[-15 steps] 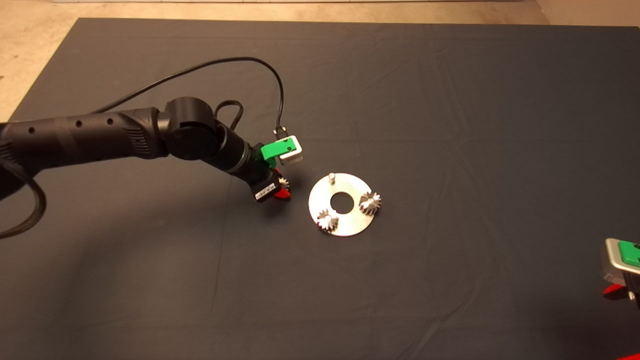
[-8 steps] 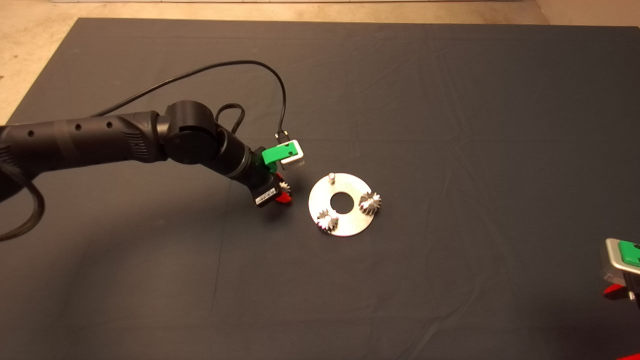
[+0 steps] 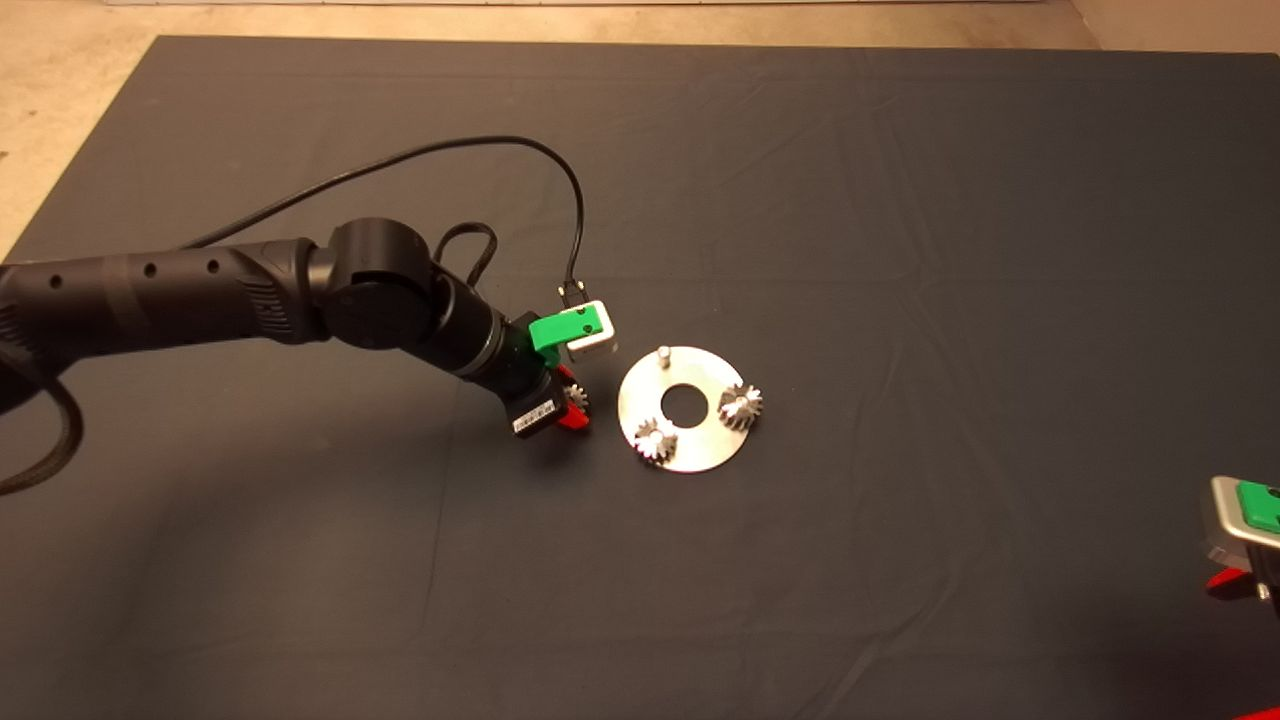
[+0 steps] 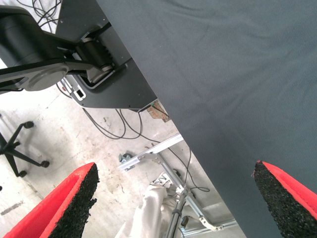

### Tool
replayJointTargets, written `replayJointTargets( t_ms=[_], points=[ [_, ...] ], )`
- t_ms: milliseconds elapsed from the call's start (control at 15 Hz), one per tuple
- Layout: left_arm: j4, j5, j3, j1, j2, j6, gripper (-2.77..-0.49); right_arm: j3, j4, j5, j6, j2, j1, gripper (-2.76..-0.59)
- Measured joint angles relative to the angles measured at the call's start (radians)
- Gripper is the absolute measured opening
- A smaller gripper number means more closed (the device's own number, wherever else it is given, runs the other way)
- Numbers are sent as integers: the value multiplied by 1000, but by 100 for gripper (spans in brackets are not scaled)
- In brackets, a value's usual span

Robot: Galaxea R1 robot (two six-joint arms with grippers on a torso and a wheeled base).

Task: Install three planetary gears onto the carrier pins

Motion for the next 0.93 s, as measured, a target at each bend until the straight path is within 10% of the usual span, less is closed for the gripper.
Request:
replayJointTargets(
  t_ms=[400,933],
  points=[
    [0,4,6,1,-7,1,-261,0,0,-3,0,-71,0,-102],
    [-1,27,-28,-16,122,0,-267,3,0,-3,0,-76,3,-102]
  ],
)
